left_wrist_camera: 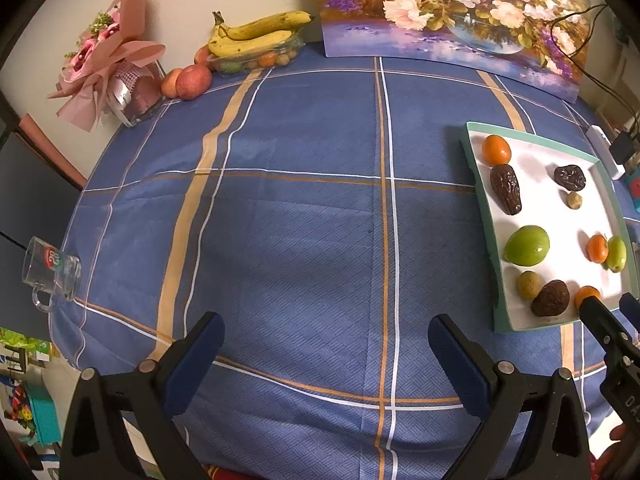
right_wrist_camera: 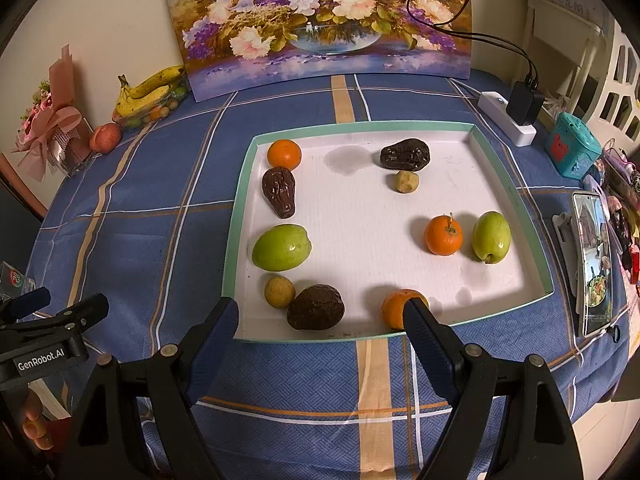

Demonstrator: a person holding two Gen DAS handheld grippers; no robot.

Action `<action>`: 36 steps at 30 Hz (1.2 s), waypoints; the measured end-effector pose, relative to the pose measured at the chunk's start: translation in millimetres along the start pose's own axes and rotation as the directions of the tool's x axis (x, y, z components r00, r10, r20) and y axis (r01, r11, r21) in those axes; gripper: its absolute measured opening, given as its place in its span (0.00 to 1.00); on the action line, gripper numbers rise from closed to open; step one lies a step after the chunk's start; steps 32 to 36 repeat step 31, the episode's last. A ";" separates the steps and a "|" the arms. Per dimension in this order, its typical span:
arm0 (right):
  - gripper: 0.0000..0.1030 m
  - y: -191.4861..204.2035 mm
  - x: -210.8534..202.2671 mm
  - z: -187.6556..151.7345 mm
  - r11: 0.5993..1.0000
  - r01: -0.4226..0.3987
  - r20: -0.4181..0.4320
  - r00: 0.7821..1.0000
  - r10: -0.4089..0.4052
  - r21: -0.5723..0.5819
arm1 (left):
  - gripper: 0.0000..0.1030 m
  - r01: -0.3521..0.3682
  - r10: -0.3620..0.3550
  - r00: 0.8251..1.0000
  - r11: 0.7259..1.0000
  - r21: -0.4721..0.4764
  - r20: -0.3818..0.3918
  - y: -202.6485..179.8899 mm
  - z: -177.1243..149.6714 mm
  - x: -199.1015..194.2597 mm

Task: Organize fruits

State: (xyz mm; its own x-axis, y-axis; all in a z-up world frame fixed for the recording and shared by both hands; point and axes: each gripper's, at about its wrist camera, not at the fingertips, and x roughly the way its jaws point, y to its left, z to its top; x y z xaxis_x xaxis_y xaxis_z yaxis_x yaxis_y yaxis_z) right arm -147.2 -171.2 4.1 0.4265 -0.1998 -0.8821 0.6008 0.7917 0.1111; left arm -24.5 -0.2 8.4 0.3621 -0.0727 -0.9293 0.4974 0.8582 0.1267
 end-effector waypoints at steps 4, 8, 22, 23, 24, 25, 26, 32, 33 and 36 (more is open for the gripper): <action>0.82 0.1 -0.1 0.3 1.000 0.000 0.000 1.000 0.000 0.001 | 1.00 -0.002 0.002 1.000 1.000 -0.002 -0.001 1.0 0.2 0.0; 0.82 -0.5 0.4 0.2 1.000 -0.001 -0.002 1.000 0.001 0.000 | 1.00 -0.005 0.004 1.000 1.000 -0.009 -0.005 2.5 -0.3 0.9; 0.82 -1.1 1.9 -1.6 1.000 0.000 -0.005 1.000 0.000 0.002 | 1.00 -0.014 0.013 1.000 1.000 -0.021 -0.015 6.5 -1.9 3.3; 0.82 -1.2 1.9 -2.2 1.000 0.000 -0.006 1.000 0.000 0.003 | 1.00 -0.016 0.015 1.000 1.000 -0.022 -0.015 6.0 -2.3 3.3; 0.82 -1.3 1.8 -1.4 1.000 0.000 -0.006 1.000 0.000 0.002 | 1.00 -0.018 0.017 1.000 1.000 -0.023 -0.016 6.0 -2.5 3.6; 0.82 -1.3 1.8 -1.1 1.000 -0.001 -0.006 1.000 0.001 0.002 | 1.00 -0.020 0.020 1.000 1.000 -0.022 -0.017 5.9 -2.4 3.6; 0.82 -1.3 1.7 -0.8 1.000 -0.001 -0.006 1.000 0.001 0.001 | 1.00 -0.022 0.021 1.000 1.000 -0.021 -0.017 5.7 -2.5 3.7; 0.82 -1.4 1.6 -0.7 1.000 -0.001 -0.006 1.000 0.001 0.001 | 1.00 -0.021 0.020 1.000 0.999 -0.028 -0.017 5.5 -3.3 3.3; 0.82 -1.4 1.6 -0.7 1.000 -0.001 -0.006 1.000 0.001 0.001 | 1.00 -0.021 0.020 1.000 0.999 -0.028 -0.017 5.5 -3.3 3.3; 0.82 -1.4 1.6 -0.7 1.000 -0.001 -0.006 1.000 0.001 0.001 | 1.00 -0.021 0.020 1.000 0.999 -0.028 -0.017 5.5 -3.3 3.3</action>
